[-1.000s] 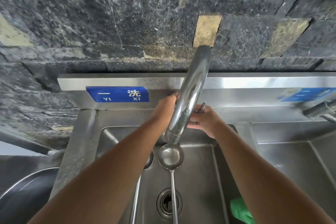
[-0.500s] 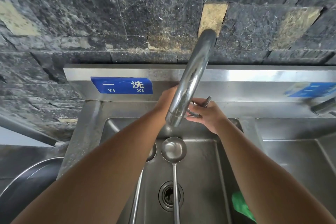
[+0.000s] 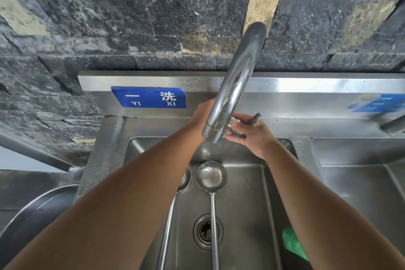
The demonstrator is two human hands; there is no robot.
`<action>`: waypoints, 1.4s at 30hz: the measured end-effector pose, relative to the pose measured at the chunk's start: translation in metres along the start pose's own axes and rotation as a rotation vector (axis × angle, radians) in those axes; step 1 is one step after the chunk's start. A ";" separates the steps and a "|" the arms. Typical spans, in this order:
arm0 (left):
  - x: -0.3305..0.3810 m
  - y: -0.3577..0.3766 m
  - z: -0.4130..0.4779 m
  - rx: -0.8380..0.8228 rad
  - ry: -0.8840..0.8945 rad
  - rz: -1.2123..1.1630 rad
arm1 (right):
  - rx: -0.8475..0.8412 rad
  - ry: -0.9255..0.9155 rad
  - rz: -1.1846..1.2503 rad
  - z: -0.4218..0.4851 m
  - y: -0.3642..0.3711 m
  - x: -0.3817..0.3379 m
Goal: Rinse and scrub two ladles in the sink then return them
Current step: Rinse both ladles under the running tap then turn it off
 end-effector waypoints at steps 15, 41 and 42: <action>-0.007 0.000 -0.001 -0.034 -0.028 -0.013 | 0.085 0.023 -0.064 -0.002 0.003 -0.005; -0.084 -0.030 -0.156 0.089 -0.517 -0.074 | 0.289 0.427 -0.099 -0.075 0.048 0.117; -0.091 -0.035 -0.172 0.072 -0.574 -0.093 | 0.239 0.501 -0.102 -0.085 0.060 0.132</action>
Point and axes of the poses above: each hand's wrist, its own z-axis towards the middle knuckle, its own y-axis out of the palm, x = y × z, the point moved 4 cm from there along z, towards the middle knuckle, and after that the axes turned 13 degrees about x, right-handed, at the moved point
